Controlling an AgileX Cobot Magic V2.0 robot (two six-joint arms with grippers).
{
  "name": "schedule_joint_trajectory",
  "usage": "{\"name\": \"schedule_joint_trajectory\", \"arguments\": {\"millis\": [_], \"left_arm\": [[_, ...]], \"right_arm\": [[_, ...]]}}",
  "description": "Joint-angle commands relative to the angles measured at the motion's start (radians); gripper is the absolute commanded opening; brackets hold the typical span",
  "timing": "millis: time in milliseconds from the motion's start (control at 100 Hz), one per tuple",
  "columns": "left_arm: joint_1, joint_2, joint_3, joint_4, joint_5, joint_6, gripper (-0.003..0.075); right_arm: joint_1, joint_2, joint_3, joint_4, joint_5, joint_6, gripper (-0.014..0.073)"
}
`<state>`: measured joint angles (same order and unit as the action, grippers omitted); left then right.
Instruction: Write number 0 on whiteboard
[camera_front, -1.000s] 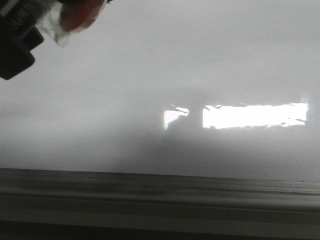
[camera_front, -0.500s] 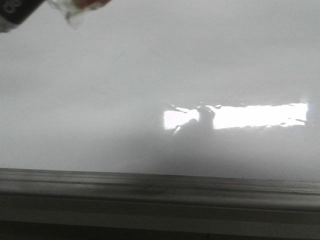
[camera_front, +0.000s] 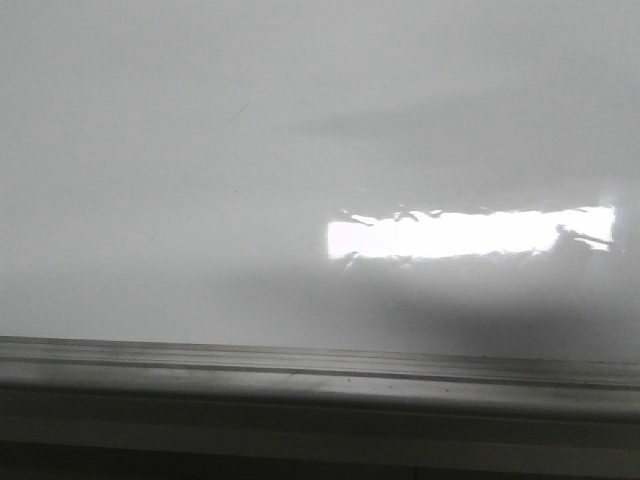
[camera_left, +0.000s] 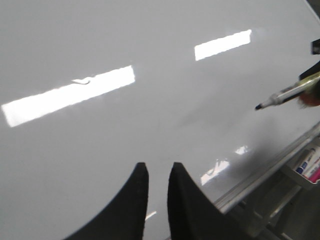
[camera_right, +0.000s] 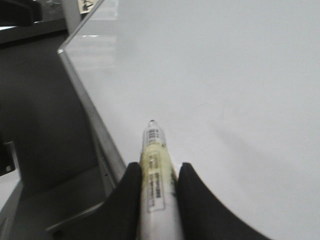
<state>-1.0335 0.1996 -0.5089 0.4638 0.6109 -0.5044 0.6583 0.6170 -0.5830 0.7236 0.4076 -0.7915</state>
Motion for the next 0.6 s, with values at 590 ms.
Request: {"name": "schedule_joint_trajectory", "arguments": {"millis": [590], "left_arm": [[0.017,-0.01,0.063,0.049,-0.264,-0.061,-0.002]], "right_arm": [[-0.08,0.094,-0.024,-0.061,-0.109,-0.017,-0.0055]]}}
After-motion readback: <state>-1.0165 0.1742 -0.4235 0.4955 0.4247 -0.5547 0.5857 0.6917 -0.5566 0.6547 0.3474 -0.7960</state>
